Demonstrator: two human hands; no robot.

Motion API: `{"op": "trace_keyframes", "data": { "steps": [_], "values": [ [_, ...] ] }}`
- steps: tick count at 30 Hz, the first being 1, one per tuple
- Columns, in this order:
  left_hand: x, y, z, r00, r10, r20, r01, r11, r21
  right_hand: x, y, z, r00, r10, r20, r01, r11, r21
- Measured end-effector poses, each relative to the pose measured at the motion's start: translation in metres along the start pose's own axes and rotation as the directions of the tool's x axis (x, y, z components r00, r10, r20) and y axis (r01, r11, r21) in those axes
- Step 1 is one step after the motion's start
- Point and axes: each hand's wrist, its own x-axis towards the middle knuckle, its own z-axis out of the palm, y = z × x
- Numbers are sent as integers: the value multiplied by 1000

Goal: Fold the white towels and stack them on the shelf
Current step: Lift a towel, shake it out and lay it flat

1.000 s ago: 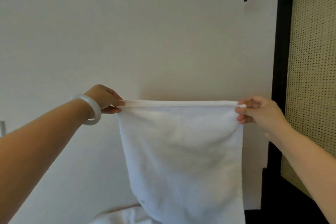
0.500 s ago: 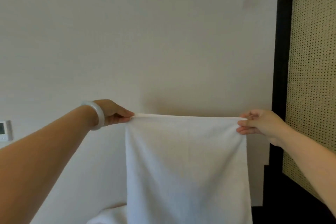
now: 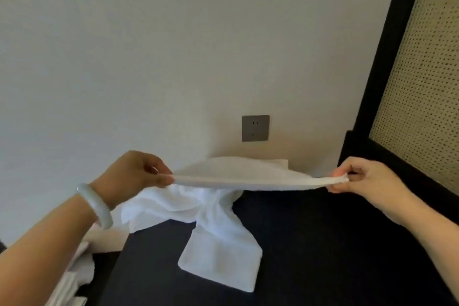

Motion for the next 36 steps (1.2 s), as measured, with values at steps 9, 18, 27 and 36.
{"op": "trace_keyframes", "data": {
  "steps": [9,18,27,36],
  "values": [
    [-82,-118,133,953,-228,200,217,973,74,-77,146,62,871,465,161,-430,878,-211],
    [-88,-119,161,942,-161,296,125,983,136,-89,151,64,866,459,197,-319,812,-488],
    [-48,-102,206,996,88,31,-91,840,535,-45,130,149,999,10,49,22,784,-620],
    [-87,-149,234,942,124,313,-237,905,354,-81,176,148,938,189,289,101,650,-753]
  ]
}}
